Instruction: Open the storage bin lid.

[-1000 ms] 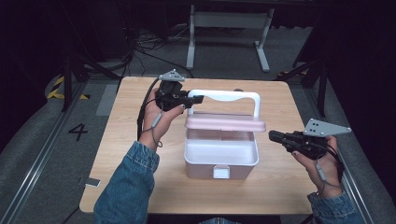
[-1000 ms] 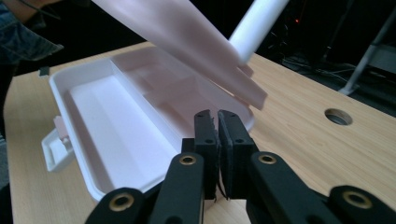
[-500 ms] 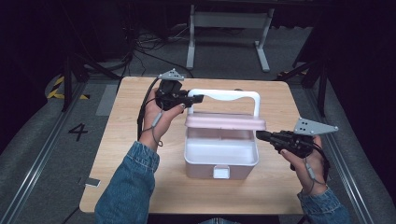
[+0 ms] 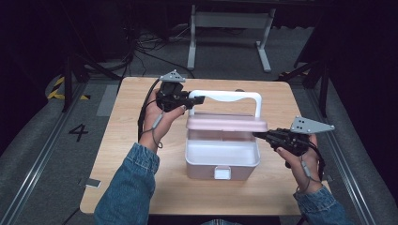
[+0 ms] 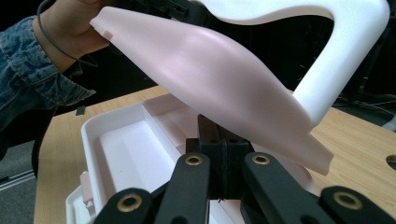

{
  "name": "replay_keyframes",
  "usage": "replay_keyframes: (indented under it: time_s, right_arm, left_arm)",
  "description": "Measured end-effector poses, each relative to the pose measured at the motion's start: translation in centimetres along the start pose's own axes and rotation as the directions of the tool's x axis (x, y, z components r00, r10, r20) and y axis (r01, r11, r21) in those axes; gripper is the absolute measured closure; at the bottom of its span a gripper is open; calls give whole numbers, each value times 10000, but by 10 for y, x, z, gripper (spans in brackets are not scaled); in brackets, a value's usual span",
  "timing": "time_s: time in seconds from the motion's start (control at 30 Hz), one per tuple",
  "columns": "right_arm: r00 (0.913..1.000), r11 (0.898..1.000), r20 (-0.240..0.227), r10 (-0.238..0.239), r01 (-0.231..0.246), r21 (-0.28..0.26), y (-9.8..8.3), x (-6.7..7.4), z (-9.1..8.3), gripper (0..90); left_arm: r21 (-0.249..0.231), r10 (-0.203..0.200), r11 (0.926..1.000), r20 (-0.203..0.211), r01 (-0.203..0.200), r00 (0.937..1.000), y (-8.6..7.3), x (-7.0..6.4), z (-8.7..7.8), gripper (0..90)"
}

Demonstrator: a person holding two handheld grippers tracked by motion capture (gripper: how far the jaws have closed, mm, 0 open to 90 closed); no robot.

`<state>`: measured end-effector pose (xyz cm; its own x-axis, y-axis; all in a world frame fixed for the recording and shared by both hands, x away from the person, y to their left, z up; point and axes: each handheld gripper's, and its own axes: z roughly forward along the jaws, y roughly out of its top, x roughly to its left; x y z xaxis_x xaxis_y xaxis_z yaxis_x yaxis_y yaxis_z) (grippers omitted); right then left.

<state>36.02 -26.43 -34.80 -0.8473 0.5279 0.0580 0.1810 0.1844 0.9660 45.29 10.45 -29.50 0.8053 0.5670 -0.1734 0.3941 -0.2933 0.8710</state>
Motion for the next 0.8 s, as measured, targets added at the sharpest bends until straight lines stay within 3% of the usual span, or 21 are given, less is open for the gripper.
replay_keyframes:
  time_s: [0.23,0.3,0.33,0.37,0.4,0.5,0.6,0.8]
  right_arm:
    - [9999,9999,105,-127,126,53,1,0,0,900]
    - [9998,9999,115,-131,130,27,1,-1,0,900]
    - [9999,9999,95,-107,107,39,1,-1,0,900]
    - [9999,9999,84,-111,110,66,1,-1,0,900]
    - [9999,9998,113,-129,128,119,1,-1,0,900]
    - [9998,9998,114,-151,149,105,1,-1,1,900]
    - [9998,9998,121,-154,153,102,1,-1,1,900]
    - [9997,9998,126,-196,195,103,2,-2,1,900]
  left_arm:
    - [-165,520,9985,-54,-521,9986,-3,-2,1,604]
    - [-241,294,9993,1,-294,9996,-3,-4,1,571]
    - [-203,-120,9997,144,123,9998,-4,-4,1,558]
    - [-174,-786,9967,325,792,9964,-6,-2,0,494]
    - [-264,-960,9949,406,972,9945,-6,-1,-1,473]
    - [-510,-478,9975,110,483,9988,-5,0,-8,488]
    - [-710,-367,9968,72,372,9993,-5,0,-15,472]
    - [-1148,223,9931,-201,-245,9995,-4,-5,-30,444]
